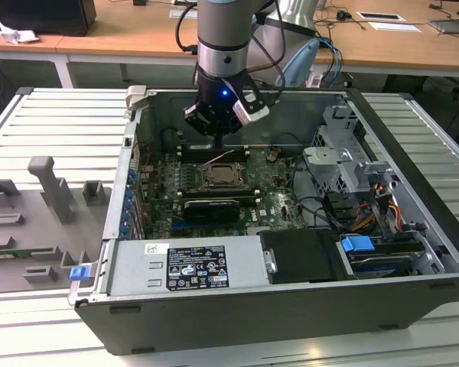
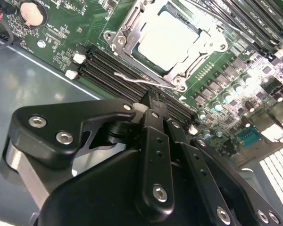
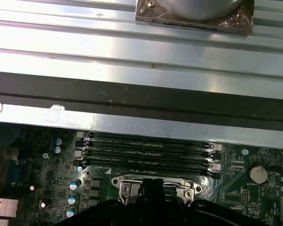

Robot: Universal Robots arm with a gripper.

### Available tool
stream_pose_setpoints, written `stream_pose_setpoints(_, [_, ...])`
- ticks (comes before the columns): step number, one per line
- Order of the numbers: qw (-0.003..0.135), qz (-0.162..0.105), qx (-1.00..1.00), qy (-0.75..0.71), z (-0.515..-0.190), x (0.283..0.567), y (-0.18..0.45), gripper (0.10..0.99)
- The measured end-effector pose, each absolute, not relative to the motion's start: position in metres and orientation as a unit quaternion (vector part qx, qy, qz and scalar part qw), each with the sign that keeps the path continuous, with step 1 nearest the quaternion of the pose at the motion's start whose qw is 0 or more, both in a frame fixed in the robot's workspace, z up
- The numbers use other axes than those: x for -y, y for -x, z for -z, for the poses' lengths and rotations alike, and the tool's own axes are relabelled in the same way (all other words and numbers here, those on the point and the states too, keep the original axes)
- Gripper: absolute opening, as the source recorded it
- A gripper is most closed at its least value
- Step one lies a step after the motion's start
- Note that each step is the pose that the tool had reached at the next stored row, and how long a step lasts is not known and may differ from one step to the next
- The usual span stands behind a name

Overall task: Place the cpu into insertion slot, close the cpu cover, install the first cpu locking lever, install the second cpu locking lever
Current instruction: 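Install the first cpu locking lever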

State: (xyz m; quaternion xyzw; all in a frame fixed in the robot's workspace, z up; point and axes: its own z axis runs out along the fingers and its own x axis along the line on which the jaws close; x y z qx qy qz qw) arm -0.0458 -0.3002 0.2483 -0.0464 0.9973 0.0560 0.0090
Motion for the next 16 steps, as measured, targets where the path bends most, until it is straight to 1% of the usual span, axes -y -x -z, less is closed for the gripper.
stream_pose_setpoints(4, [0.012, -0.056, -0.997, 0.047, -0.244, 0.3, 0.046, 0.106])
stream_pose_setpoints(11, [0.012, -0.056, -0.997, 0.042, -0.232, 0.299, 0.043, 0.106])
stream_pose_setpoints(16, [0.012, -0.056, -0.998, 0.041, -0.23, 0.293, 0.042, 0.106])
